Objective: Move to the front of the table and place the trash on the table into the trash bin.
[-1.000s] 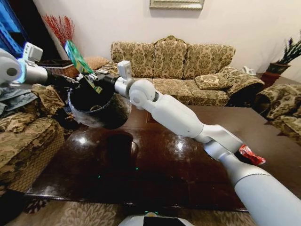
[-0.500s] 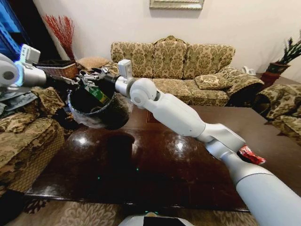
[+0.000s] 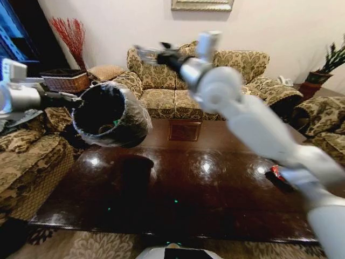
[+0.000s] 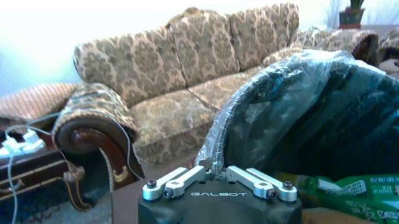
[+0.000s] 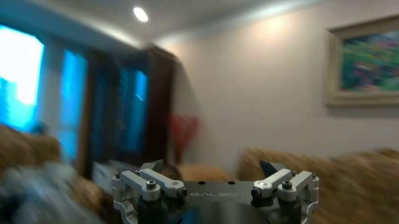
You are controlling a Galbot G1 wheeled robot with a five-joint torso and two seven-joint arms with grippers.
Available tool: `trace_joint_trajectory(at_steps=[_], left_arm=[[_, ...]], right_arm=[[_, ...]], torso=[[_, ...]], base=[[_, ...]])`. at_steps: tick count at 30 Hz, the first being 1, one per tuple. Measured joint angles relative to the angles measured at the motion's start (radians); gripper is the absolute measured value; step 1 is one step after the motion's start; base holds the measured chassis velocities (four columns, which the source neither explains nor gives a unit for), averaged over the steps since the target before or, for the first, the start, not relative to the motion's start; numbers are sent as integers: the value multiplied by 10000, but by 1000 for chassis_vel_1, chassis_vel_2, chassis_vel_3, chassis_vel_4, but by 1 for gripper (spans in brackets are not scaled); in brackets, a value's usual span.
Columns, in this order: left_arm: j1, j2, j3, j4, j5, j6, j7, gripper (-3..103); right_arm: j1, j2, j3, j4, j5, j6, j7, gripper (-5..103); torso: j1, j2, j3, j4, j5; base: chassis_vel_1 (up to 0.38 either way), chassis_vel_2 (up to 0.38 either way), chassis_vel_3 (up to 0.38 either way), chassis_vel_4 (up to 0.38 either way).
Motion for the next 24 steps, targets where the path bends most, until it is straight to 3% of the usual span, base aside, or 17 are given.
trace_joint_trajectory(at_steps=[1,2,3,4,7,8,10,15,24], left_arm=[[0,0,0,0,0,0,0,0],[-27,-492,-84,-241,331,-4,54,0],[-27,-794,-101,-369,484,-4,139,0],[-27,-794,-101,-369,484,-4,139,0],[8,-1375,-123,-500,744,-4,393,0],[8,-1375,-123,-500,744,-4,393,0],[-16,-1552,-156,-438,783,-4,477,0],[-95,-1590,-198,-88,777,-8,598,0],[3,-1505,-137,76,796,-31,700,0]], right_arm=[[0,0,0,0,0,0,0,100],[-875,-1030,334,847,-113,-462,334,100],[-1568,-1601,638,1447,-174,-720,468,100],[-1568,-1601,638,1447,-174,-720,468,100],[-3071,-2582,1443,3031,-80,-1243,1194,100],[-3071,-2582,1443,3031,-80,-1243,1194,100],[-3590,-2763,1842,3604,372,-1409,2103,100],[-3798,-2830,2111,3857,765,-1484,2633,100],[-5086,-2606,2575,3964,358,-1506,2697,100]], torso=[[0,0,0,0,0],[-1,0,-1,-8,3],[0,0,0,-7,5],[0,0,0,-7,5],[-1,0,-1,-12,-2],[-1,0,-1,-12,-2],[-1,0,0,-2,-7],[3,0,3,1,-6],[6,-1,4,-3,-1]], base=[[0,0,0,0],[0,0,0,0],[0,0,0,0],[0,0,0,0],[0,0,0,0],[0,0,0,0],[0,0,0,0],[23,-12,-16,18],[122,-116,-143,131]])
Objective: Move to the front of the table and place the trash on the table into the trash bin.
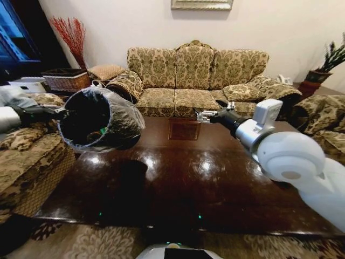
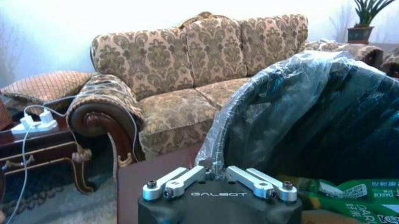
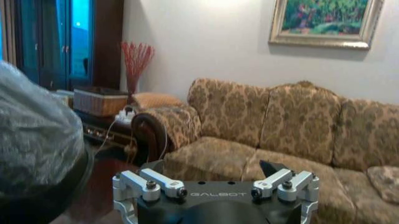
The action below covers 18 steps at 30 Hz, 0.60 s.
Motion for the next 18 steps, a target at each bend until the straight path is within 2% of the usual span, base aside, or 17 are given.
trace_joint_trajectory(at_steps=[6,9,13,18], left_arm=[[70,58,84,32,107,-81,101,0],[91,43,104,29,151,-99,129,0],[122,-61,115,-53,244,-112,149,0],[141,-162,64,-92,334,-126,277,0]], right_arm=[[-1184,358,334,-52,-843,174,-336,100],[-1349,463,363,-59,-1029,250,-350,100],[-1612,572,516,-106,-1128,267,-372,100],[-1898,589,652,-135,-1304,320,-542,100]], torso=[[-13,2,-8,1,3],[-18,5,-13,2,-9],[-14,3,-6,6,-2],[10,-5,7,-6,-6]], base=[[235,-227,-243,228],[177,-208,-143,151],[71,-41,-50,57],[-40,-2,46,-17]])
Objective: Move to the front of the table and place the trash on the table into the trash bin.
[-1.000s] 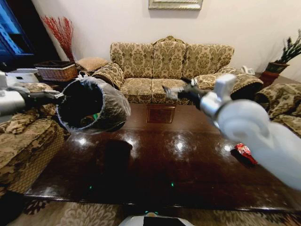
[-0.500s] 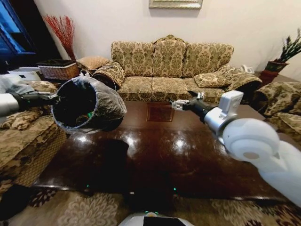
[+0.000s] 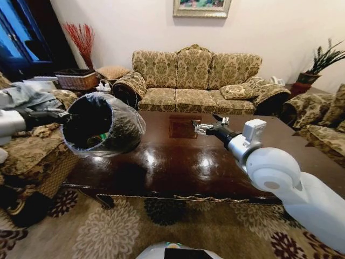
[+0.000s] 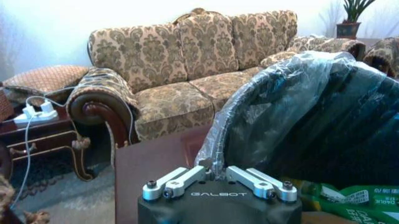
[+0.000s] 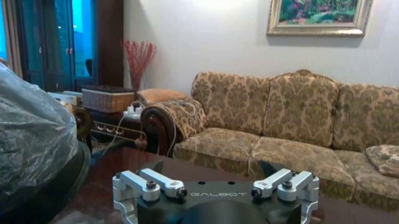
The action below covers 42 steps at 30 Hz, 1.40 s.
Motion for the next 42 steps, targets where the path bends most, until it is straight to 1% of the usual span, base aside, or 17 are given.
trace_joint_trajectory(at_steps=[4,8,10,17,18,26,28,30,32,33,35,36,37,38,39,41,42], left_arm=[[-5,-36,-49,10,9,-13,39,0],[-5,-123,-63,-126,10,-12,43,0],[-6,-184,-73,-240,10,-11,38,0],[7,-416,-93,-601,29,32,27,0],[29,-509,-105,-715,43,50,23,0],[79,-685,-165,-962,76,115,-3,0],[87,-708,-172,-1020,77,127,-6,0],[87,-744,-174,-1065,77,130,-19,0],[88,-808,-173,-1143,77,139,-35,0],[87,-867,-171,-1233,78,142,-91,0],[84,-921,-152,-1309,74,141,-135,0],[83,-964,-120,-1378,68,141,-165,0],[83,-986,-105,-1444,63,144,-184,0],[83,-986,-105,-1444,63,144,-184,0],[82,-998,-92,-1506,55,144,-202,0],[75,-999,-79,-1553,43,144,-216,0],[59,-1000,-63,-1605,27,144,-230,0]], right_arm=[[-115,14,0,11,-177,60,-67,100],[-230,5,89,51,-205,94,-75,100],[-339,-28,216,71,-206,99,-79,100],[-492,-32,308,51,-223,180,-93,100],[-565,-8,298,-36,-309,265,-176,100],[-788,114,233,-451,-681,402,-463,100],[-851,142,225,-555,-782,421,-474,100],[-879,169,176,-637,-892,457,-477,100],[-896,231,54,-803,-1068,551,-479,100],[-887,348,-79,-1163,-1185,564,-470,100],[-814,487,-320,-1638,-1248,568,-391,100],[-669,633,-625,-2137,-1244,629,-243,100],[-519,798,-933,-2609,-1162,720,-127,100],[-519,798,-933,-2609,-1162,720,-127,100],[-336,981,-1249,-3075,-1044,834,-65,100],[-149,1158,-1476,-3462,-967,930,-62,100],[149,1399,-1723,-4012,-908,1017,-169,100]], torso=[[-7,0,-5,5,11],[-14,2,-10,10,-6],[-15,2,-10,13,-4],[-18,5,-12,4,16],[-18,6,-12,3,0],[-15,5,-10,8,2],[-13,5,-9,9,10],[-13,5,-9,7,-2],[-12,5,-8,5,-4],[-11,5,-8,2,14],[-12,5,-9,1,16],[-13,5,-9,-3,-1],[-13,5,-8,0,14],[-13,5,-8,0,14],[-12,4,-7,-4,24],[-12,4,-7,-3,25],[-13,5,-8,-1,8]], base=[[-52,-52,34,58],[-28,-191,22,183],[-29,-286,90,297],[-136,-329,157,324],[-242,-355,209,344],[-305,-336,298,323],[-365,-333,385,343],[-383,-353,365,351],[-384,-335,365,340],[-344,-335,307,298],[-299,-306,307,270],[-243,-215,255,270],[-243,-215,128,169],[-243,-215,128,169],[-109,-185,128,54],[-28,-93,65,54],[0,0,0,0]])
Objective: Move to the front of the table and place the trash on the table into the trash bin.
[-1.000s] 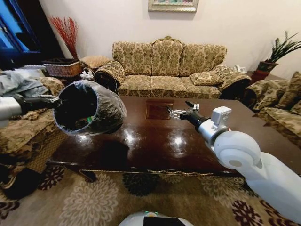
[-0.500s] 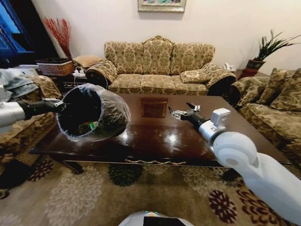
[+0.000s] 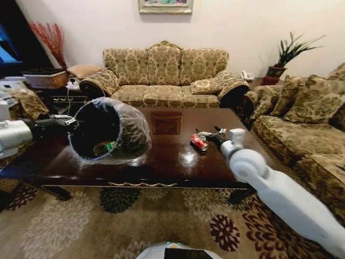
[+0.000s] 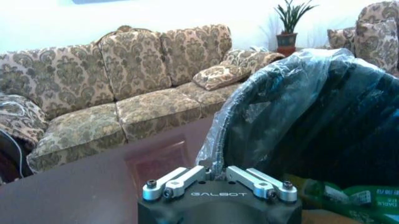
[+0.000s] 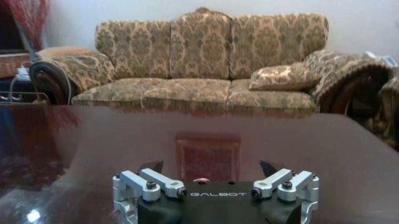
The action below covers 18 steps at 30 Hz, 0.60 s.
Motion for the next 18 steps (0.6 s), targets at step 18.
trace_joint_trajectory(at_steps=[18], left_arm=[[88,-48,117,135,47,-137,-3,0]], right_arm=[[495,818,-476,-2588,-17,-404,-390,100]], torso=[[0,0,0,8,-5]], base=[[14,20,-6,-9]])
